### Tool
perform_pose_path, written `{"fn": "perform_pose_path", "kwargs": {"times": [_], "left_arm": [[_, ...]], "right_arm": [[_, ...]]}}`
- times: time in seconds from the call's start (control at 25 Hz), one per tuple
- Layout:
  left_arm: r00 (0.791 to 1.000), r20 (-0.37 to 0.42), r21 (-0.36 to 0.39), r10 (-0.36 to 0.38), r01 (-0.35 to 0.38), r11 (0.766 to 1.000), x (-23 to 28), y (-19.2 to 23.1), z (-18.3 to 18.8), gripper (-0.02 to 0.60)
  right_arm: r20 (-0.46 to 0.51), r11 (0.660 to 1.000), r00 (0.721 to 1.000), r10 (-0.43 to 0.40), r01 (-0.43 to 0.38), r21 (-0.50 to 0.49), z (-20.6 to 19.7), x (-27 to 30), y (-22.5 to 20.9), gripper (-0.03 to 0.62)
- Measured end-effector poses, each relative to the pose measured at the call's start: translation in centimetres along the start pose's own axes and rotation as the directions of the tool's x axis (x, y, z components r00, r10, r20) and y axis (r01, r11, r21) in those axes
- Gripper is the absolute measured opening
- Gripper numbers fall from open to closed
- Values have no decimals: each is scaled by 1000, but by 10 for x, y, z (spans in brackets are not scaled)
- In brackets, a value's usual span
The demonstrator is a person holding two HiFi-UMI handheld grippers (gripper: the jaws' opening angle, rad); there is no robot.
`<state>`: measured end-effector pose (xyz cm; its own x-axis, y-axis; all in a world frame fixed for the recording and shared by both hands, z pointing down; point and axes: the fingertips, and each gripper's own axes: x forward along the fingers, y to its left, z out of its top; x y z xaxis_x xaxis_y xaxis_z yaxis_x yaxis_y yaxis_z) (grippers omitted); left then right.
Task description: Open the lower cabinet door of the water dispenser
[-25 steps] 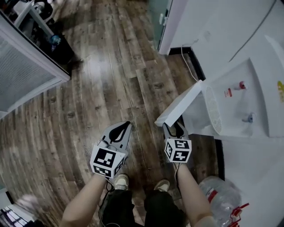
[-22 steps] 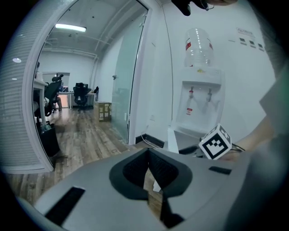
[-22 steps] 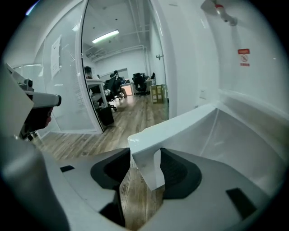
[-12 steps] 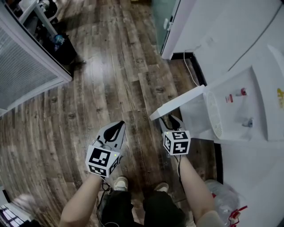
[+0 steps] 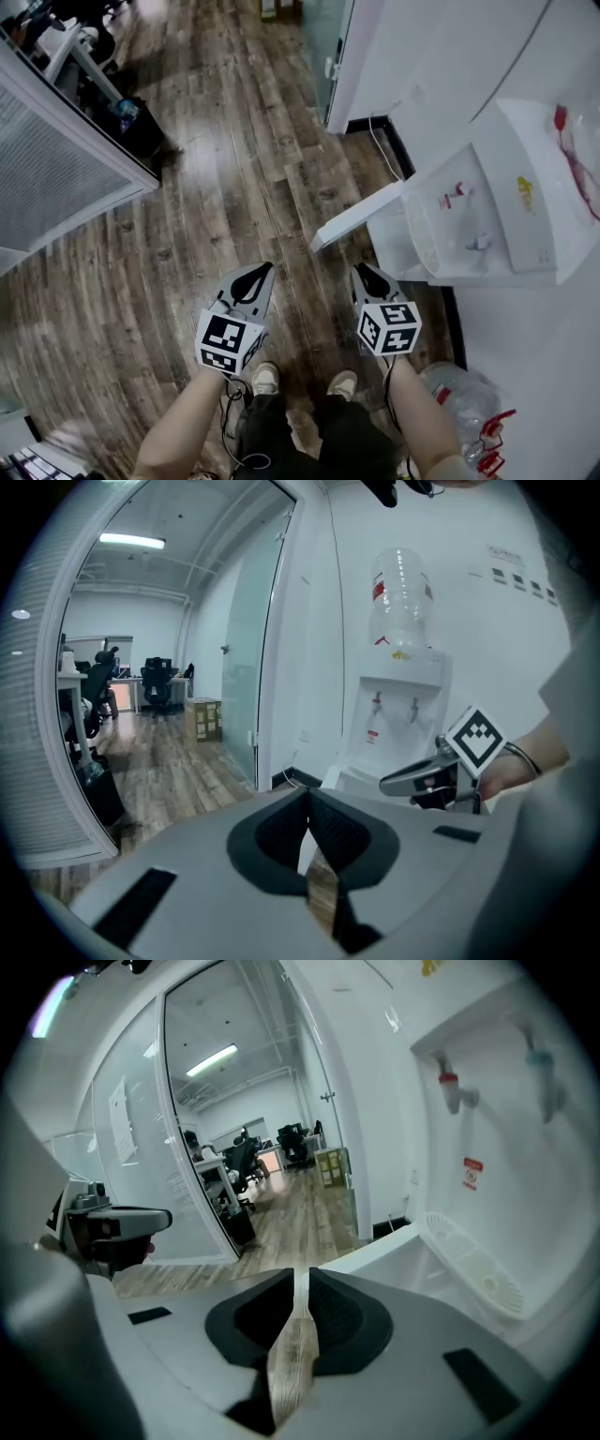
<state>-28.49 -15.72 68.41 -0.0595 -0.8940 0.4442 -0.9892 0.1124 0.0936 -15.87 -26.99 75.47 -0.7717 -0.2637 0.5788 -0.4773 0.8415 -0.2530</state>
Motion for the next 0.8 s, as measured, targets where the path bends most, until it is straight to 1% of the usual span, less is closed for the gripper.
{"fn": "perform_pose_path", "kwargs": {"times": [0.12,0.2,0.28,0.44,0.56,0.68,0.8], "left_arm": [[1000,-13,28,-19,20,999,-14,-18,25,5],[999,-20,61,-37,38,997,-25,-32,44,5],[998,-20,94,-55,57,994,-37,-45,63,5],[997,-14,136,-80,81,987,-59,-68,108,6],[996,-7,143,-92,92,986,-75,-84,143,6],[992,15,111,-124,122,986,-95,-103,184,5],[988,45,151,-146,138,979,-114,-123,230,5]], "right_arm": [[13,1000,1000,-22,23,-13,25,-40,-1,46],[20,999,999,-32,33,-15,44,-69,0,41],[39,999,998,-44,44,-20,64,-99,1,34],[83,995,994,-73,78,-56,110,-160,5,28],[117,996,992,-47,56,-69,146,-204,21,28],[163,994,986,-22,39,-105,180,-248,40,26],[207,992,978,-13,39,-121,214,-291,52,23]]}}
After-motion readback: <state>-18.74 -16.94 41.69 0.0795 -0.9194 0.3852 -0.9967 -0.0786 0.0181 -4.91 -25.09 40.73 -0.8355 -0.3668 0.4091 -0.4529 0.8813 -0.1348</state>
